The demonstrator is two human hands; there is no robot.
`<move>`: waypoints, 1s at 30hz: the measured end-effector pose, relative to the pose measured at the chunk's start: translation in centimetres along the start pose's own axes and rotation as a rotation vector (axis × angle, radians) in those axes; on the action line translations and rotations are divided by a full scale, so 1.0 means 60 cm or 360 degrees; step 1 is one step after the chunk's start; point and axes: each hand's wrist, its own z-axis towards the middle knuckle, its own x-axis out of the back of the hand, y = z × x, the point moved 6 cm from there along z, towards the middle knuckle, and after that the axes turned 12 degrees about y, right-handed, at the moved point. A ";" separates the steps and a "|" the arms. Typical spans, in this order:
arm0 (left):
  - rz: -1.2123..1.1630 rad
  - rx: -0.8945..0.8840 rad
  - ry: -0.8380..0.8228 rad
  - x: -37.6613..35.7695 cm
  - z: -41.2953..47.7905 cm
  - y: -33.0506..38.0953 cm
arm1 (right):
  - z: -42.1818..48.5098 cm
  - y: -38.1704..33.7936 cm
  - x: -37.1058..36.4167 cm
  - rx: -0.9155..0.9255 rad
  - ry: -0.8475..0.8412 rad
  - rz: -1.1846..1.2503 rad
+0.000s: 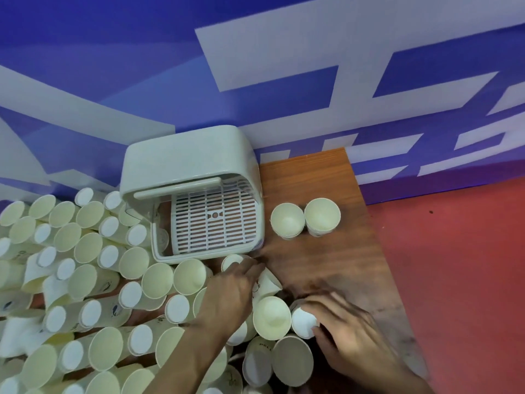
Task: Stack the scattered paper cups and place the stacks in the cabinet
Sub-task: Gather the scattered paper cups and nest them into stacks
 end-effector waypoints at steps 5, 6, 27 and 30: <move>0.0088 -0.0375 -0.0229 -0.038 0.011 0.011 | -0.004 -0.005 -0.030 0.0081 -0.0288 -0.0199; 0.0124 -0.0382 -0.0247 -0.044 0.015 0.007 | -0.004 -0.003 -0.036 0.0093 -0.0303 -0.0215; 0.0224 -0.0152 0.0018 -0.038 0.023 0.051 | -0.029 0.100 -0.017 -0.0433 0.0259 -0.0237; 0.0223 -0.0070 0.0020 -0.044 0.026 0.049 | 0.006 0.102 -0.032 -0.0374 -0.0043 -0.0203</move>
